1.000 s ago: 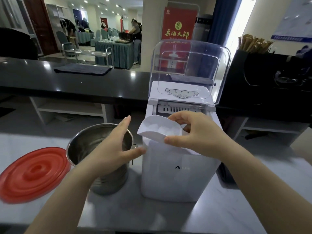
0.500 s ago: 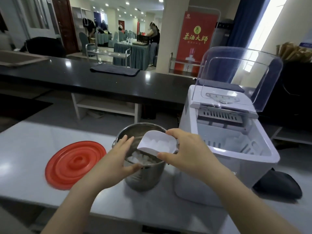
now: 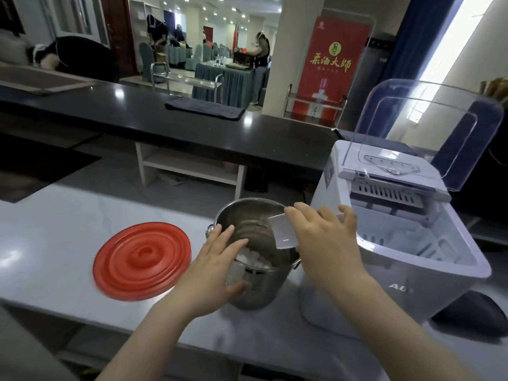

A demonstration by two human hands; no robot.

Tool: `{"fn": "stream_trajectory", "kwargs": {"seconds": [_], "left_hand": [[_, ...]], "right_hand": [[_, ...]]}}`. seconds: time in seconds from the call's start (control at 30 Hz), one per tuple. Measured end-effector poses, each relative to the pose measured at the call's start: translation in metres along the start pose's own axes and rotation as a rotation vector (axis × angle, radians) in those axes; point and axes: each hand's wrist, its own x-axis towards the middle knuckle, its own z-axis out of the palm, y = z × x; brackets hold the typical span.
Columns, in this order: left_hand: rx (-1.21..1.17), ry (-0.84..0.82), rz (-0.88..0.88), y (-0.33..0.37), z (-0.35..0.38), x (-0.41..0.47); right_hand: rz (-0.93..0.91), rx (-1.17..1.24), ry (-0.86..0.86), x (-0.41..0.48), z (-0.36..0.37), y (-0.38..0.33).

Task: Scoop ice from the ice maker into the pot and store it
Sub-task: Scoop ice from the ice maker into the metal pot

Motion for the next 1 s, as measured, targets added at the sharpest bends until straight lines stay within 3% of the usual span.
{"fn": "stream_trajectory", "kwargs": {"seconds": [0.2, 0.4, 0.53, 0.73, 1.0], "left_hand": [[-0.147, 0.003, -0.022, 0.001, -0.005, -0.002], [-0.345, 0.183, -0.104, 0.029, -0.016, 0.002], [-0.381, 0.196, -0.106, 0.052, -0.015, 0.013], [-0.444, 0.158, -0.049, 0.086, -0.005, 0.037], [-0.461, 0.149, 0.001, 0.124, 0.009, 0.070]], "right_hand": [[-0.016, 0.100, 0.053, 0.002, -0.004, 0.011], [0.043, 0.459, 0.025, -0.005, -0.017, 0.038], [0.125, 0.651, 0.081, -0.012, -0.027, 0.066], [0.184, 0.564, 0.112, -0.019, -0.030, 0.134], [0.068, 0.328, -0.192, -0.015, -0.017, 0.217]]}}
